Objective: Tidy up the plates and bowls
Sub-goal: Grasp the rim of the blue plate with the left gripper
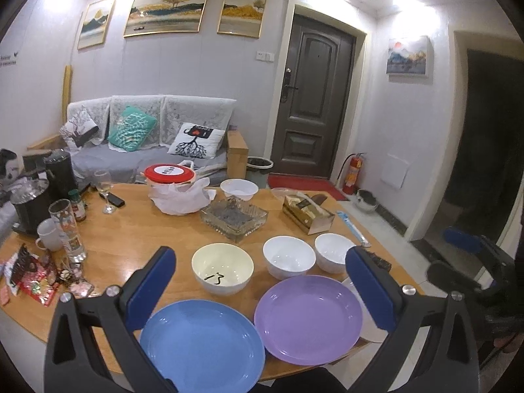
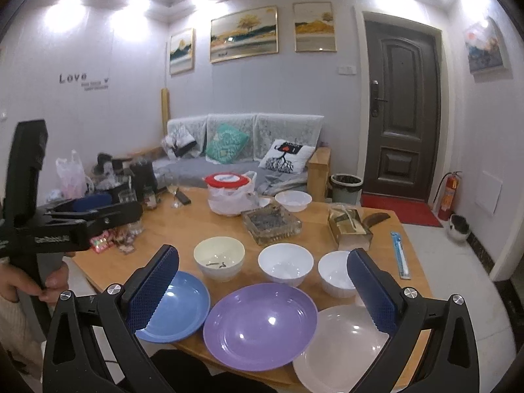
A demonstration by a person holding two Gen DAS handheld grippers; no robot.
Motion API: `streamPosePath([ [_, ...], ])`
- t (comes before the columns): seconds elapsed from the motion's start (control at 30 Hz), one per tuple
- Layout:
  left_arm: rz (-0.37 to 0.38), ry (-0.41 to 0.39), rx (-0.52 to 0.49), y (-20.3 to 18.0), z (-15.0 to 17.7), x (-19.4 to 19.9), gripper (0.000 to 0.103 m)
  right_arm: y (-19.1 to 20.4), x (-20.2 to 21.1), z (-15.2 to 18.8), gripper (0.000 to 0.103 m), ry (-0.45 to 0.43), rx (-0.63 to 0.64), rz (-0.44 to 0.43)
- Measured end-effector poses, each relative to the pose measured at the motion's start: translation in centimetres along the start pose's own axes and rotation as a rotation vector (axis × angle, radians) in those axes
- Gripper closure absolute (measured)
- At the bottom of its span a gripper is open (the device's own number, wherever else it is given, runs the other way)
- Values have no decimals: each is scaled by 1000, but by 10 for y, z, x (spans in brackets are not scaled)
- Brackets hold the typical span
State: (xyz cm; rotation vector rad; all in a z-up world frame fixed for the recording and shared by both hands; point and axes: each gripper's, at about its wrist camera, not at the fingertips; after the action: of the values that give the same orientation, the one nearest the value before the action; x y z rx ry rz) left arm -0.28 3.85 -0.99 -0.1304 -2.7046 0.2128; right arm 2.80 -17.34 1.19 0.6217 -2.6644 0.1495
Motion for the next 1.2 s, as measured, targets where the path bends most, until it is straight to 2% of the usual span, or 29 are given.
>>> streamPosePath([
  [0.1,1,8,20,20,4,1,1,15,-11,-1,1,39,23,-16],
  [0.23,-26,56,71,55,17,-5,1,29,-40,6,1,149,-21,-79],
  [0.33,-48,106,120,84,30,-14,1,41,-66,22,2,229,-29,-118],
  [0.43,-93,166,164,112,51,-28,1,60,-93,45,2,300,3,-119],
  [0.57,-109,248,254,147,81,-48,3,72,-129,78,18,421,-3,-153],
  [0.63,-117,283,279,161,96,-60,8,78,-142,89,25,464,-17,-165],
  [0.67,-121,307,291,166,104,-67,13,80,-148,95,30,488,-29,-171],
  [0.8,-109,388,357,184,132,-86,35,83,-172,113,39,565,-83,-196],
  [0.87,-109,406,368,187,142,-93,39,86,-181,119,50,598,-99,-202],
  [0.93,-123,418,356,189,149,-98,44,90,-188,124,57,627,-103,-205],
  [1.0,-129,431,353,189,154,-102,58,94,-192,127,61,638,-94,-197],
  [1.1,-124,446,358,191,158,-107,71,97,-193,126,67,639,-87,-193],
  [1.2,-124,449,359,193,160,-109,76,101,-194,124,67,639,-80,-205],
])
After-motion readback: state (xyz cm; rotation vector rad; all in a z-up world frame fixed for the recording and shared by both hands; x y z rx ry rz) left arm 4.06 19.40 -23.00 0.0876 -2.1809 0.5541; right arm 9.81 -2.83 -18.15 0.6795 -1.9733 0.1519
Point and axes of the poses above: each gripper's, at about its wrist camera, not at the fingertips, and x roughly against the way its jaws point, y to its left, z to its underside
